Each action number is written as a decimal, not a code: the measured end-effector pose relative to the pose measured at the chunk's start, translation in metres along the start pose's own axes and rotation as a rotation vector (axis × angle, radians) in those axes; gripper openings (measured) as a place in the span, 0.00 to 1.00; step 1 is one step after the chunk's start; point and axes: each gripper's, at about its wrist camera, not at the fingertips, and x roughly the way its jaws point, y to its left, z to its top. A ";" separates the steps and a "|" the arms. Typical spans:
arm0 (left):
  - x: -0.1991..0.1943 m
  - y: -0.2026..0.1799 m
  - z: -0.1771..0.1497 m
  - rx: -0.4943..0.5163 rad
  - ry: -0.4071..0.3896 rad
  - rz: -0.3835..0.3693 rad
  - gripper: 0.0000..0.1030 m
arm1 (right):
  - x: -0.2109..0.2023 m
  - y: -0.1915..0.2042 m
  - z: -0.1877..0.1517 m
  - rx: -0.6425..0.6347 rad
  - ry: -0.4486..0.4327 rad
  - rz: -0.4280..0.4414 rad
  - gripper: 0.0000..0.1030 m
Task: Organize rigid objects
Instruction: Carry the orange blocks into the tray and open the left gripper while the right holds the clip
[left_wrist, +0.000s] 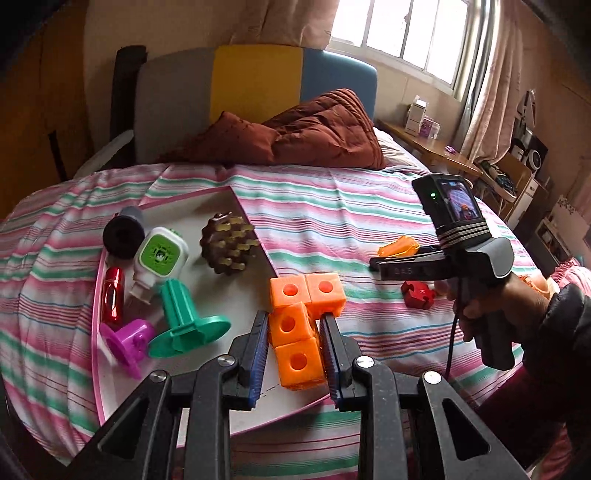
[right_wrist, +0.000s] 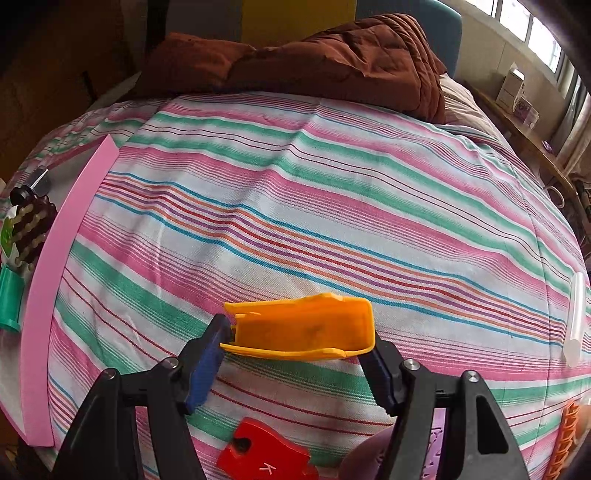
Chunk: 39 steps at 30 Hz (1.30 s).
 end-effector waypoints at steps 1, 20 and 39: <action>0.001 0.002 -0.001 -0.005 0.004 0.001 0.27 | 0.000 0.000 0.000 0.000 0.000 0.000 0.67; -0.003 0.078 -0.012 -0.223 0.052 -0.056 0.27 | 0.000 0.001 0.002 -0.017 -0.002 -0.022 0.66; 0.072 0.076 0.027 -0.297 0.176 -0.082 0.27 | -0.002 0.002 0.001 -0.032 -0.001 -0.032 0.66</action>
